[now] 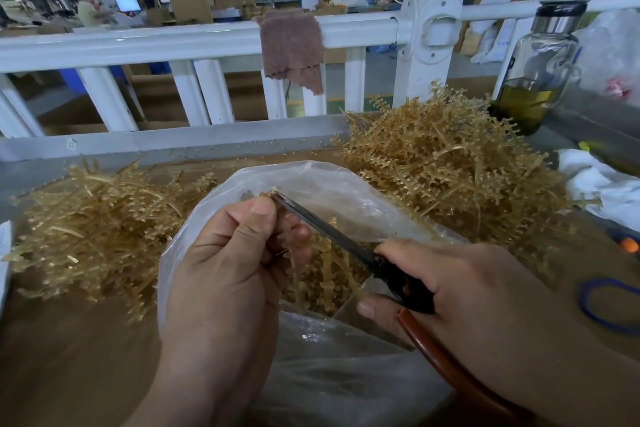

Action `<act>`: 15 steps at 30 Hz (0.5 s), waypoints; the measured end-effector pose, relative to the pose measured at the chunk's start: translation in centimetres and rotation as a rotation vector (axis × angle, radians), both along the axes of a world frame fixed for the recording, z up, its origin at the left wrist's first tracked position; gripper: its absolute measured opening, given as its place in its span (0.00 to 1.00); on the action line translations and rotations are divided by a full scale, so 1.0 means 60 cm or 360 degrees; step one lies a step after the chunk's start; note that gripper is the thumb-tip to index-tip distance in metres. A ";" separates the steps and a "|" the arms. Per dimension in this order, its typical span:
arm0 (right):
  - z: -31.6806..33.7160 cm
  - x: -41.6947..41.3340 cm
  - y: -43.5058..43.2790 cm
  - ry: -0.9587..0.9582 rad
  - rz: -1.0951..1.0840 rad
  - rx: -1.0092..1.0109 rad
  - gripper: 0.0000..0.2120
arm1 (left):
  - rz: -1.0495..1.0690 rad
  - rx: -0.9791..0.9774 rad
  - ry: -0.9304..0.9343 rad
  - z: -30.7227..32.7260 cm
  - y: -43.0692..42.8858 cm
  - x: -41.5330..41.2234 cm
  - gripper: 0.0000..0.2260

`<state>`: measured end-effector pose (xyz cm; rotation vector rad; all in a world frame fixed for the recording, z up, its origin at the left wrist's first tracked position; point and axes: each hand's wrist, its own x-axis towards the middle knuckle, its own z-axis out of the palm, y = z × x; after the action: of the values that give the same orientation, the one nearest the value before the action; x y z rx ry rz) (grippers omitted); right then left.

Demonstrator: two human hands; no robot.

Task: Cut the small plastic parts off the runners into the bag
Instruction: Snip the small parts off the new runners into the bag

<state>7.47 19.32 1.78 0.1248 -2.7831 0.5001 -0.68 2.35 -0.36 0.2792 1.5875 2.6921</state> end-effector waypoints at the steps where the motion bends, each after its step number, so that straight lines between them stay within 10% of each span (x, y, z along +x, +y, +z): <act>1: 0.001 0.000 0.000 0.0003 0.0002 -0.0002 0.24 | 0.0001 -0.0001 -0.0004 0.000 0.000 0.000 0.10; 15: 0.005 0.004 -0.002 -0.0096 0.0012 -0.0084 0.26 | -0.0053 0.0092 -0.0051 0.003 0.000 0.001 0.12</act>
<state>7.71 19.22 2.11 0.1104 -2.8267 0.5878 -0.61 2.36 -0.20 0.2596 1.4857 2.7062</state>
